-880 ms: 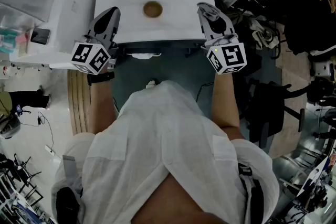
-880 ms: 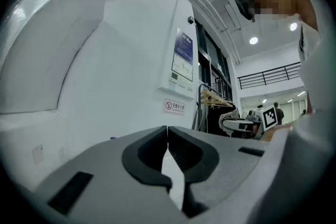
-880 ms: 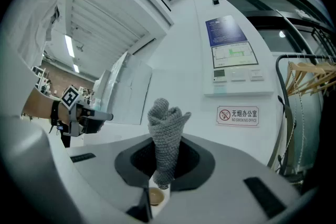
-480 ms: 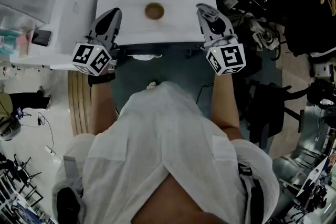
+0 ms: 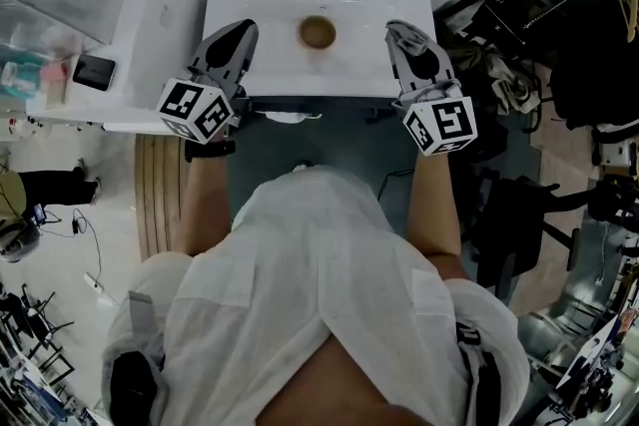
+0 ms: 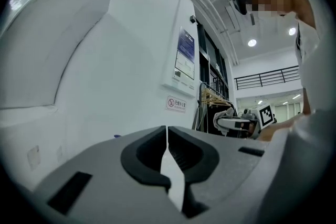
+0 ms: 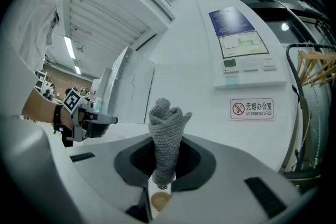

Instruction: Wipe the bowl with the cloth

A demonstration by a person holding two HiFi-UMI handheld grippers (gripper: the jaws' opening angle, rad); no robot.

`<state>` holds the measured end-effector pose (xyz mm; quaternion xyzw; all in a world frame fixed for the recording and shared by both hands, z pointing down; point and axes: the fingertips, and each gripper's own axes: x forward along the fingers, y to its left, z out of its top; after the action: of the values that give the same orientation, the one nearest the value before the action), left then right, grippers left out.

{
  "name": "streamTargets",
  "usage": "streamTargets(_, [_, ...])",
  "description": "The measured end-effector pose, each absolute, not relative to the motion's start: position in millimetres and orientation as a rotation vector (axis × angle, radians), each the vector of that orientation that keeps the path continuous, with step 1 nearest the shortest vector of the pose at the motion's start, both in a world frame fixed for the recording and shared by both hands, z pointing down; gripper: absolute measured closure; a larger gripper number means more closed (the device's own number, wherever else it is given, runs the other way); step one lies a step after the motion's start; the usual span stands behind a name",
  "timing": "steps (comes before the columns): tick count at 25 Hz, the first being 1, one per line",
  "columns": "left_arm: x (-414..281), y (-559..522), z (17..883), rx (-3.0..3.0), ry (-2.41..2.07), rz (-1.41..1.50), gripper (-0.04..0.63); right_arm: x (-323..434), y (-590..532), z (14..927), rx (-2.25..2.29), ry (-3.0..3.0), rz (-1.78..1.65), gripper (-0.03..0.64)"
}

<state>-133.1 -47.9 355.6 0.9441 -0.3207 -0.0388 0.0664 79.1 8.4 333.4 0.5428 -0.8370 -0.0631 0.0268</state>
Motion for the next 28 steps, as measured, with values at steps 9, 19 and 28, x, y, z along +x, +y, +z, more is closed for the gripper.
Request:
streamTargets(9, [-106.8, -79.6, 387.4, 2.860, -0.867, 0.043, 0.584, 66.5, -31.3, 364.5, 1.592, -2.503, -0.148, 0.560])
streamTargets(19, [-59.4, -142.4, 457.3, 2.779, -0.837, 0.262, 0.584, 78.5, -108.0, 420.4, 1.466, -2.518, -0.029, 0.551])
streamTargets(28, [-29.7, -187.2, 539.1, 2.649, -0.832, 0.462, 0.583, 95.9, -162.4, 476.7, 1.352, -2.510, 0.055, 0.548])
